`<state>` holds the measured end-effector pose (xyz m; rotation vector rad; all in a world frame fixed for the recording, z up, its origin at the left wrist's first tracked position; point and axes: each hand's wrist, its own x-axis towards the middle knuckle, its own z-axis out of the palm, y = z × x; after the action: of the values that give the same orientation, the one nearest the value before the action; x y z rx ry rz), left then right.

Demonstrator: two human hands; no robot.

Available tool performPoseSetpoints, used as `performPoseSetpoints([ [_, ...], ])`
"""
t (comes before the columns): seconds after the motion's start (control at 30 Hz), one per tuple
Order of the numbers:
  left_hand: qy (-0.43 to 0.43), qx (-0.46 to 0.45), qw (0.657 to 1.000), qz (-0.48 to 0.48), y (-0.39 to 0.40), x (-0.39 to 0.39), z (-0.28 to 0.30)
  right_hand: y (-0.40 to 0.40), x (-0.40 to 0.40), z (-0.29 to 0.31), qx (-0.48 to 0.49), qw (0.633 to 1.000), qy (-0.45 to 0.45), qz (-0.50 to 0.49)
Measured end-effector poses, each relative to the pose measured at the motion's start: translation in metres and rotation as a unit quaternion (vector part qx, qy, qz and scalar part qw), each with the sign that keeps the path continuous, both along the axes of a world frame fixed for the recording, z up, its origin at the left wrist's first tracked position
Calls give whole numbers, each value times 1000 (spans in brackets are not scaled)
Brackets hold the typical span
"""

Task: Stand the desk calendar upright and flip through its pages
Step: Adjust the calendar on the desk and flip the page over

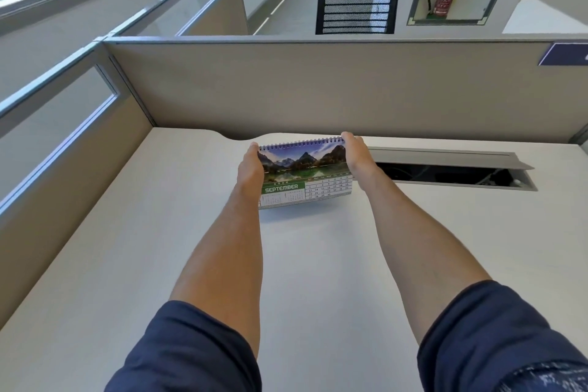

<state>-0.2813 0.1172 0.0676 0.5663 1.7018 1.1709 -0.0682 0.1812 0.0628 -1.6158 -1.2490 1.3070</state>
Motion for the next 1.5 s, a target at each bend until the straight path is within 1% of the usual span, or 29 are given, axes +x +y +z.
performPoseSetpoints([
  [0.13,-21,-2,1000,-6,-2,-1,-1,-2,1,0,-5,1000,-3,6],
  [0.3,-9,-23,1000,3,-9,-4,-7,-8,6,2,-16,1000,12,14],
  [0.4,11,-36,999,7,-13,-7,-10,-12,14,4,-14,1000,18,1],
  [0.5,21,-25,999,-2,-17,-7,-13,-18,21,9,-8,1000,7,-25],
  [0.7,101,6,994,48,-29,-7,-10,-22,24,15,-3,998,-21,-55],
  [0.8,103,11,994,42,-30,-5,-10,-20,20,17,-16,998,-33,-58],
  [0.9,107,5,994,22,-30,-3,-10,-18,17,17,-17,998,-18,-60],
  [1.07,123,0,992,19,-30,-1,-10,-13,17,15,-24,997,10,-73],
  [1.5,110,3,994,18,-35,3,-8,0,15,13,-27,990,98,-94],
])
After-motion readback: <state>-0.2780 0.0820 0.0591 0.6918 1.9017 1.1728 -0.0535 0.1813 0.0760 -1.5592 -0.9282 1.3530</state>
